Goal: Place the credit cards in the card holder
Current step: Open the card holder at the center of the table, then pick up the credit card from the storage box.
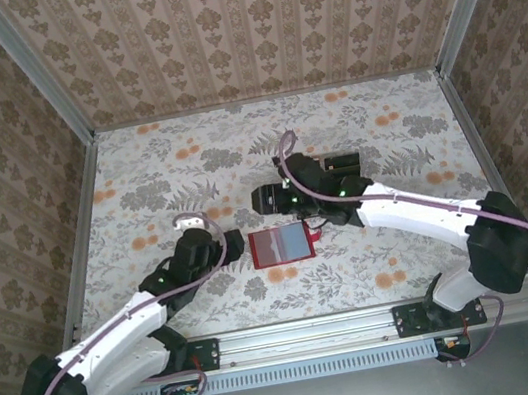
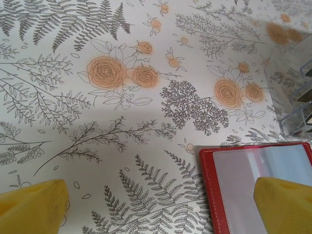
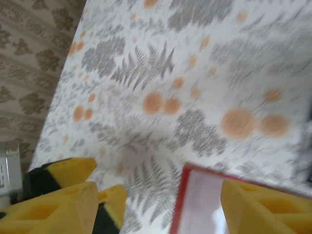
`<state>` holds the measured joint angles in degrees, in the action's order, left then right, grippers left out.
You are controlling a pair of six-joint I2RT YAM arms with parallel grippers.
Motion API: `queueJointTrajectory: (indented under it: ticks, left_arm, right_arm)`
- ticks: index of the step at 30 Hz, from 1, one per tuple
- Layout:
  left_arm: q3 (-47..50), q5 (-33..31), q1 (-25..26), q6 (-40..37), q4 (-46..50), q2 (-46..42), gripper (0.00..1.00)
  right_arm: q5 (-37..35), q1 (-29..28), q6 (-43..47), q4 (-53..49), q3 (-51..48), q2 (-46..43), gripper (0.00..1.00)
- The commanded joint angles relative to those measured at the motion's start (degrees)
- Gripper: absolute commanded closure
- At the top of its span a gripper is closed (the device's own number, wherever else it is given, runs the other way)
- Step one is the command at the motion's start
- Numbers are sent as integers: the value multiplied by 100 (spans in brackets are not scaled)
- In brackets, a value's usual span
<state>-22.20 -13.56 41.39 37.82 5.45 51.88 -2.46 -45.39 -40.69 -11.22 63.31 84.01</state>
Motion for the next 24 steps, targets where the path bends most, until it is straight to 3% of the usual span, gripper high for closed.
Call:
queueJointTrajectory:
  ticks: [1, 8, 14, 20, 24]
  left_arm:
    - [-296, 325, -100, -234, -169, 199, 0]
    - [-715, 716, -294, -471, -140, 729, 0]
    - [-1194, 1092, -456, -609, -148, 1421, 0]
    - [-1384, 1198, -448, -465, -359, 1959, 0]
    - [-1365, 984, -339, -429, -287, 1884, 0]
  right_arm:
    - [-734, 135, 1084, -1218, 392, 47, 31]
    - [-1432, 241, 2565, -2472, 1442, 602, 33]
    - [-2168, 246, 3500, -1990, 1061, 373, 32]
    - [-2059, 336, 4278, -1224, 282, -207, 29]
    - [-1419, 704, 4253, -1653, 361, -254, 29]
